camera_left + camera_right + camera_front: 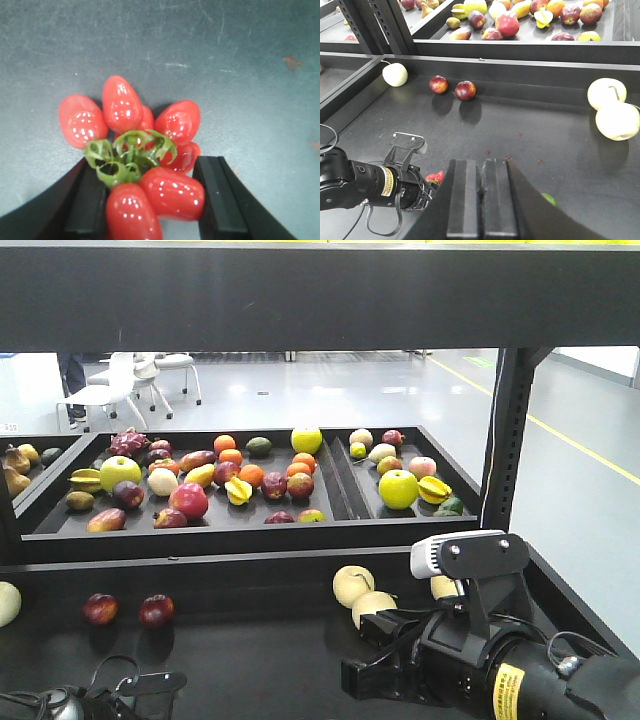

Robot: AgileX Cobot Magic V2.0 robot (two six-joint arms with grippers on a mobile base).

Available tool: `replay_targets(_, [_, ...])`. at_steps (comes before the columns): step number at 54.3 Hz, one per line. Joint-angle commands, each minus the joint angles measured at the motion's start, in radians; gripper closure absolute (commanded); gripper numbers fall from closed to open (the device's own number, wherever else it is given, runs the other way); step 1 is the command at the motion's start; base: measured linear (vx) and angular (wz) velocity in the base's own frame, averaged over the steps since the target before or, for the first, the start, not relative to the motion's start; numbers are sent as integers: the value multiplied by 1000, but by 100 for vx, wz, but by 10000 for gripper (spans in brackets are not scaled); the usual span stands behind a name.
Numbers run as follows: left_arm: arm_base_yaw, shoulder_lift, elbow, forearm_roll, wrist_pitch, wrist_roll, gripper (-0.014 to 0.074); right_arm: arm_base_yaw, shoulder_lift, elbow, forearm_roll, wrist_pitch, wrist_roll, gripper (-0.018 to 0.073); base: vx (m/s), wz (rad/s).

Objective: Pick snacks and fruit into basket

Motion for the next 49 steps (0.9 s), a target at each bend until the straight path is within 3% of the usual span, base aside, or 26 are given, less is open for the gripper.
replay_targets(1, [-1,-98,-27,7,-40,-5,605,-3,-30,-30,-67,19,-5,573,0,0])
replay_targets(21, [-1,-352,-27,132,34,-5,603,-3,-30,-30,-67,19,-5,573,0,0])
replay_targets(49, [-6,-774,-26,136,143,14,603,-3,-30,-30,-67,19,-5,573,0,0])
